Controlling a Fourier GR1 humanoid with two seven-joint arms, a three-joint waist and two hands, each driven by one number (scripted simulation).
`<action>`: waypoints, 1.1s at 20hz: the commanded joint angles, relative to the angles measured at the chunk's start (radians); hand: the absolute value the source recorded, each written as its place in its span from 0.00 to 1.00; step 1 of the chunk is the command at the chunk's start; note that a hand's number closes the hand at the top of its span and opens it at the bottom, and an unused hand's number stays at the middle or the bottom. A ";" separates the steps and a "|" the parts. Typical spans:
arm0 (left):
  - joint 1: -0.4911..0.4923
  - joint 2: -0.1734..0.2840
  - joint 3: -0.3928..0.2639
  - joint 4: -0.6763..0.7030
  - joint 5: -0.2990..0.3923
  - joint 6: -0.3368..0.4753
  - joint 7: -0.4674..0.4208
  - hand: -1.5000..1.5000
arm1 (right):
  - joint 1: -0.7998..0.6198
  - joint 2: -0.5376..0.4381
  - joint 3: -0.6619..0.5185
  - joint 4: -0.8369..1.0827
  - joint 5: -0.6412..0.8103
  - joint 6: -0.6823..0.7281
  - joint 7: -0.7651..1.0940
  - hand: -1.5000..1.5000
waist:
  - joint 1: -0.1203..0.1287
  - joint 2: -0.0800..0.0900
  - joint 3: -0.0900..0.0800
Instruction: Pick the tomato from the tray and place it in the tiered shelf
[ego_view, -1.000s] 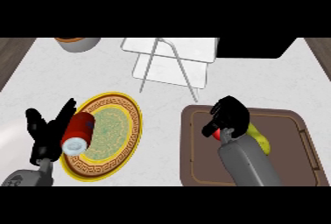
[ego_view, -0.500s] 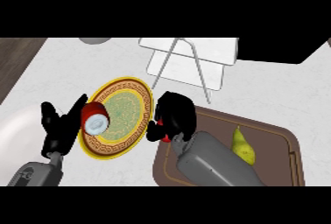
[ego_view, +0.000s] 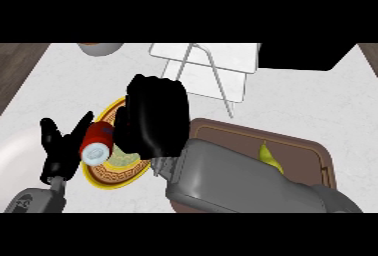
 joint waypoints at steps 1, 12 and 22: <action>0.004 -0.012 0.006 0.029 0.021 -0.022 0.008 0.50 | -0.163 0.013 -0.033 -0.035 0.029 -0.012 0.311 1.00 | -0.026 -0.003 -0.009; 0.028 -0.003 0.024 -0.013 0.017 -0.017 0.027 0.50 | -0.447 0.013 -0.326 0.123 0.037 0.124 0.308 1.00 | -0.056 0.001 -0.006; 0.085 -0.029 0.023 -0.022 -0.002 -0.024 -0.016 0.50 | -0.579 -0.051 -0.534 0.364 0.065 0.160 0.119 1.00 | -0.044 0.014 -0.006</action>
